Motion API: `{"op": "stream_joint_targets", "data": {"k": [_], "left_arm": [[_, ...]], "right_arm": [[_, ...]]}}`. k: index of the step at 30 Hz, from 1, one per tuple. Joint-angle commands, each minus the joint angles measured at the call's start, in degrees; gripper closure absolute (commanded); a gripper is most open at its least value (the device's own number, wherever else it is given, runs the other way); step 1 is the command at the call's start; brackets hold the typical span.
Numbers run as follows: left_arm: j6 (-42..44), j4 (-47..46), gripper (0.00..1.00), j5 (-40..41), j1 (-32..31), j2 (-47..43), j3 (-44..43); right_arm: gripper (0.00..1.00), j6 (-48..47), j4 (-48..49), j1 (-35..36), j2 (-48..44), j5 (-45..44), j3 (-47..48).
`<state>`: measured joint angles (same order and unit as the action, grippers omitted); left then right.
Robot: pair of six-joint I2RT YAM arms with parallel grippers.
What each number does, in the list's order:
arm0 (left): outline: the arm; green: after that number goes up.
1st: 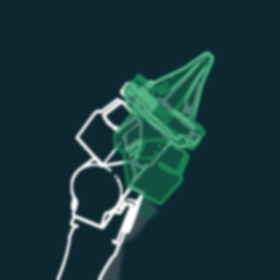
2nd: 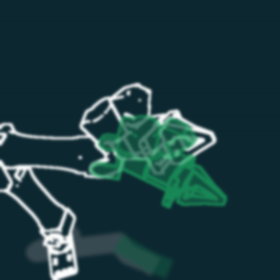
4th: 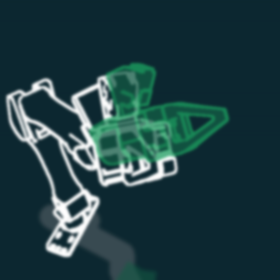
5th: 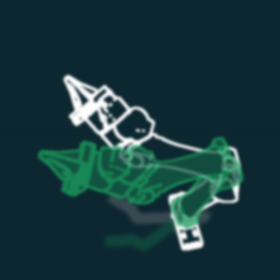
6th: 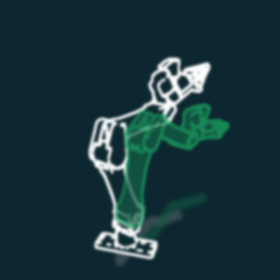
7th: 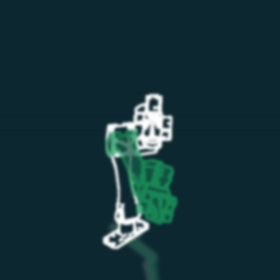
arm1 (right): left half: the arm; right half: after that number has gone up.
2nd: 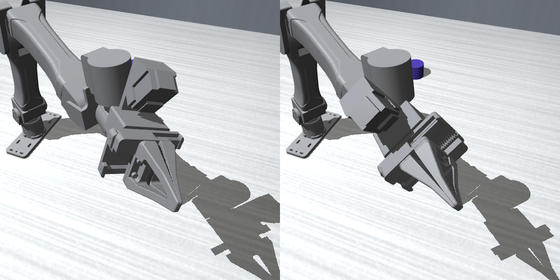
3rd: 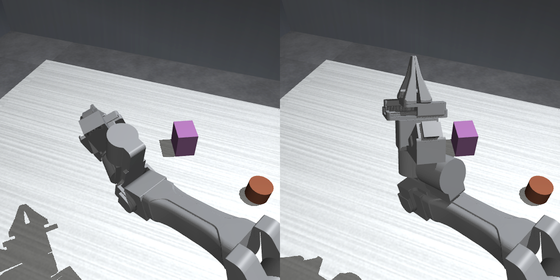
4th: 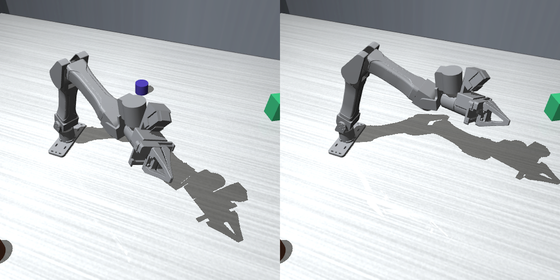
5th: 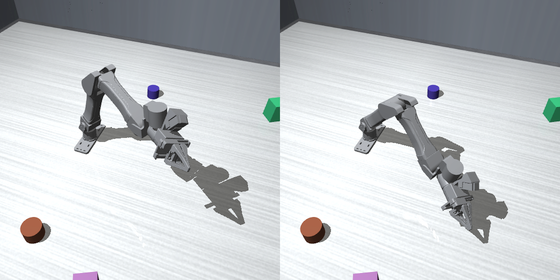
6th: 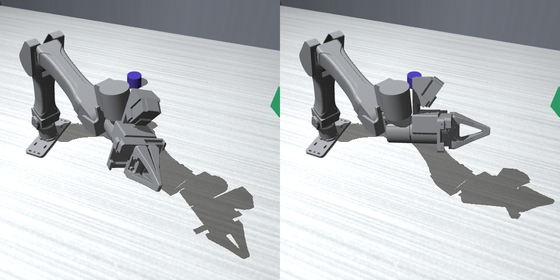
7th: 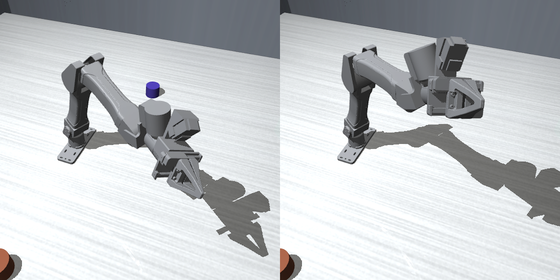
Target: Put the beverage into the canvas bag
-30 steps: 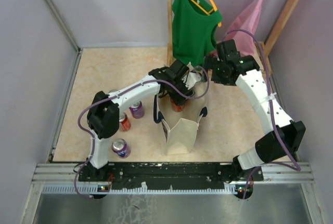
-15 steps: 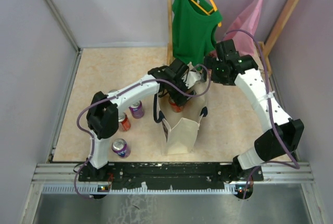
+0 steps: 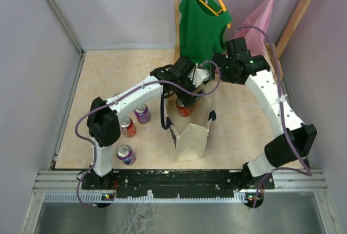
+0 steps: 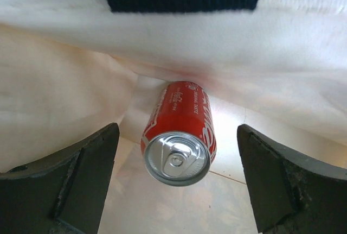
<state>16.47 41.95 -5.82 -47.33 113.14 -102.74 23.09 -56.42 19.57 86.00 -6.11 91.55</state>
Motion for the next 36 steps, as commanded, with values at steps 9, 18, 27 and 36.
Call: {"op": "stream_joint_targets", "data": {"k": [9, 18, 27, 36], "left_arm": [[-2.86, -11.81, 0.05, 0.66, -0.56, -6.5, -5.29], [-7.95, -20.38, 0.06, 6.81, 7.06, -10.12, -10.68], [-7.07, -19.8, 0.07, 11.57, 21.21, -16.22, -7.8], [-6.66, -12.61, 0.1, 9.69, 31.13, -27.65, 11.25]], "right_arm": [[0.01, -0.93, 1.34, 0.82, 0.46, 3.02, 1.82], [0.01, -1.12, 1.95, 0.82, 0.64, 3.29, 2.23], [0.01, -1.12, 3.3, 0.82, 0.6, 4.76, 1.17], [0.05, -3.99, 4.32, 0.82, -1.74, 5.77, 2.95]]}}
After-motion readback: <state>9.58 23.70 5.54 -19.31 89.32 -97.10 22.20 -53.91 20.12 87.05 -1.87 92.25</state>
